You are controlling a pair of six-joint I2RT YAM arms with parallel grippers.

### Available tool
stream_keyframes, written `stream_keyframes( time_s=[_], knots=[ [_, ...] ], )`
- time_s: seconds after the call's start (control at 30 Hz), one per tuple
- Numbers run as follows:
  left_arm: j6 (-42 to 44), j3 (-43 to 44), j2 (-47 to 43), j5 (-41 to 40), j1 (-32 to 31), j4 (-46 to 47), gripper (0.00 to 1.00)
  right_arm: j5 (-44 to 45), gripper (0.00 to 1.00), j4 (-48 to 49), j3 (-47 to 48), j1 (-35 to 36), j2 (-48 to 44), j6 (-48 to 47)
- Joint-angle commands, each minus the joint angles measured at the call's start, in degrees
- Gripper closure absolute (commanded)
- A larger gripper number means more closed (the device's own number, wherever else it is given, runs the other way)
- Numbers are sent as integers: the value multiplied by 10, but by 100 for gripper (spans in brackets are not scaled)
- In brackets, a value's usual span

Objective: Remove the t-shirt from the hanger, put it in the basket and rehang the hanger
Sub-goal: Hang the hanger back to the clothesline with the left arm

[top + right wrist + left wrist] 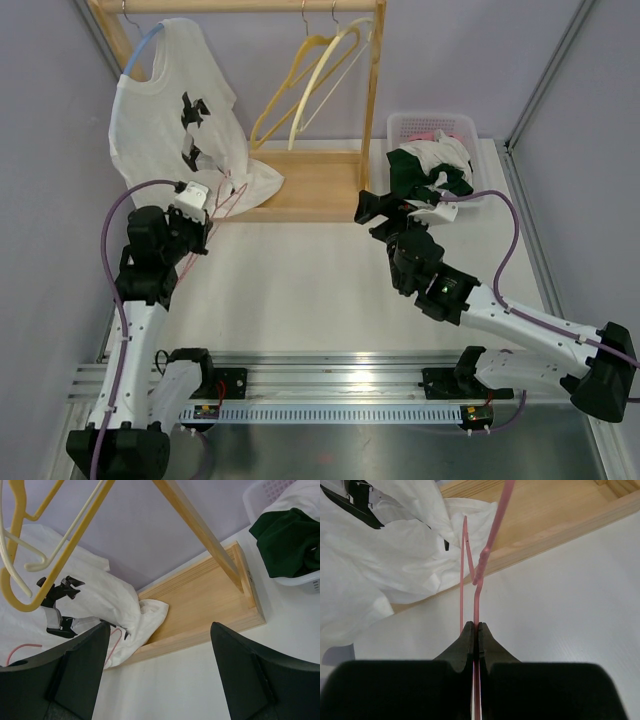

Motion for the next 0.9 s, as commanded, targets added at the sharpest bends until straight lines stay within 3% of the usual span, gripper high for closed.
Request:
stream_keyframes(
  time_s=[0.0,0.2,0.4,0.73,0.87],
  knots=[
    [-47,50,31,87,31,-11,100,35,11,25,-5,2,-20,-11],
    [-97,124,87,113,39,-6,100,40,11,30,-10,2,-28,-16],
    [-136,194,135,90,39,10,100,44,11,34,-10,3,-28,-24],
    [-144,337,216,49,39,-15,100,19,4,174,-59,2,-31,-171],
    [-149,374,253,37,40,0,100,30,0,170,-49,2,-19,-196]
  ],
)
